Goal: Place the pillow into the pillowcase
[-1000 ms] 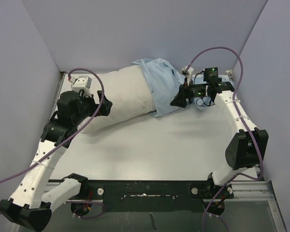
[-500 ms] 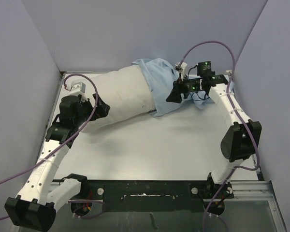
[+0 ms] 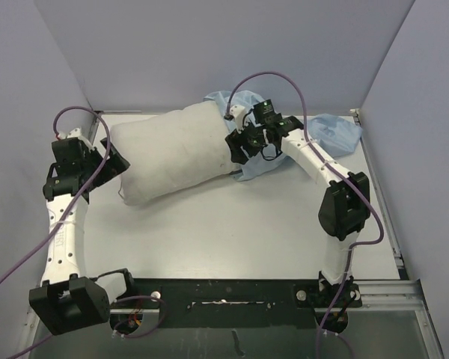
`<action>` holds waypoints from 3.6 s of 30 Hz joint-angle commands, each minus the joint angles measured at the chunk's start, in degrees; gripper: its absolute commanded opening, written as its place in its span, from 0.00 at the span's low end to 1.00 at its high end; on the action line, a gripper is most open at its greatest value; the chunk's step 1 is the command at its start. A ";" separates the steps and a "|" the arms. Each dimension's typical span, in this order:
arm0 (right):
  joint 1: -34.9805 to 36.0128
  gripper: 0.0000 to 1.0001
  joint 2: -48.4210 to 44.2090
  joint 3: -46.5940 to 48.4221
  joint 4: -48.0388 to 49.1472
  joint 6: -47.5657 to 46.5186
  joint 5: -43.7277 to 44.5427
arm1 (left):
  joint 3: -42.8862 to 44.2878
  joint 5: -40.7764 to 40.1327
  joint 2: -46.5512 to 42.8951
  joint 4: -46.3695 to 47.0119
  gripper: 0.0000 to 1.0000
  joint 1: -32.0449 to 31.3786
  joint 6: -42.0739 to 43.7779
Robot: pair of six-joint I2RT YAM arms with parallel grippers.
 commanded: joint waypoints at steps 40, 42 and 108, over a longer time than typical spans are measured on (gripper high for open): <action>-7.76 0.25 0.33 2.29 -7.45 -6.64 -28.28 | -11.64 14.33 0.02 15.64 0.45 -19.87 -7.85; -8.71 0.39 -2.22 0.38 -9.37 -10.51 -31.52 | -11.50 11.48 -3.69 12.95 0.60 -19.80 -6.57; -20.46 0.62 -15.06 -27.80 20.34 5.66 -5.43 | 13.20 20.77 20.65 24.07 0.00 -47.23 -6.90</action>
